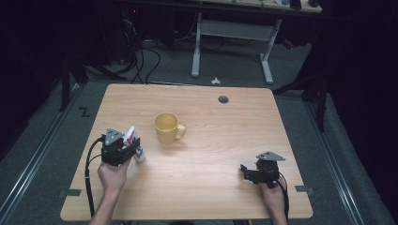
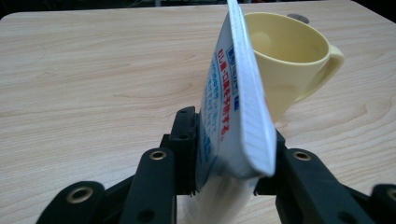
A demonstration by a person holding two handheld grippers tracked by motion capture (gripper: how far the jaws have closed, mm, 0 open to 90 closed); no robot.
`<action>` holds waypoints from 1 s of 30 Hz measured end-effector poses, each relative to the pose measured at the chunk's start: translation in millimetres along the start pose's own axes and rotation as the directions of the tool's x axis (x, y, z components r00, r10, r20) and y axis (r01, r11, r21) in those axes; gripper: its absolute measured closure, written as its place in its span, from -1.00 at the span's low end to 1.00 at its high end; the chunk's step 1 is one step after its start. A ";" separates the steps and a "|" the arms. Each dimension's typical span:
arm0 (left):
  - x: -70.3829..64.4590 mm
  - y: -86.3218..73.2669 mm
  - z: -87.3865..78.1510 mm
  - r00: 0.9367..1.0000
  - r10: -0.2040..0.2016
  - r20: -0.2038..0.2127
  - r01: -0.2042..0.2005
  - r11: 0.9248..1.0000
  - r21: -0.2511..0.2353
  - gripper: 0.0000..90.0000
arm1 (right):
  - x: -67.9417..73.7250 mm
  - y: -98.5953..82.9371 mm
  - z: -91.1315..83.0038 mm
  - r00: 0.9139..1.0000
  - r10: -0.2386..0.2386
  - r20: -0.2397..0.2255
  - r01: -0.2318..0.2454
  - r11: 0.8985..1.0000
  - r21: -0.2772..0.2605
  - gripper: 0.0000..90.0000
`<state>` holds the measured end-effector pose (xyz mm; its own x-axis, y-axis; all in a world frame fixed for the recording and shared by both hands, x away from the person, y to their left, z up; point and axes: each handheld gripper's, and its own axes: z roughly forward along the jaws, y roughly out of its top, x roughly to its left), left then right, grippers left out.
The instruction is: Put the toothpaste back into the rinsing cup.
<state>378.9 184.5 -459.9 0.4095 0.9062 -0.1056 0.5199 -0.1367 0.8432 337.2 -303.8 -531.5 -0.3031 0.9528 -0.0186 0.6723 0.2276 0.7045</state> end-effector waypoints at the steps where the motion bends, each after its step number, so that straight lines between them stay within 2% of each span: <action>1: -0.2 0.8 -1.0 1.000 0.005 0.003 -0.005 1.000 0.001 0.51 | 0.0 0.0 0.0 1.000 0.000 0.000 0.000 1.000 0.000 -0.68; 7: -0.2 4.2 -6.8 0.999 -0.005 0.038 0.006 1.000 -0.013 0.51 | 0.0 0.0 0.0 1.000 0.000 0.000 0.000 1.000 0.000 -0.68; 21: -0.4 10.7 -17.2 0.998 -0.007 0.064 0.009 0.999 -0.032 0.52 | 0.0 0.0 0.0 1.000 0.000 0.000 0.000 1.000 0.000 -0.68; 30: -3.2 17.0 -20.3 0.997 0.008 0.081 -0.005 0.999 -0.032 0.53 | 0.0 0.0 0.0 1.000 0.000 0.000 0.000 1.000 0.000 -0.68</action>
<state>371.2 187.4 -434.4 0.4728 0.8697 -0.1414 0.4935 -0.1285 0.8602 337.2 -303.8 -531.5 -0.3030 0.9528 -0.0185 0.6724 0.2275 0.7044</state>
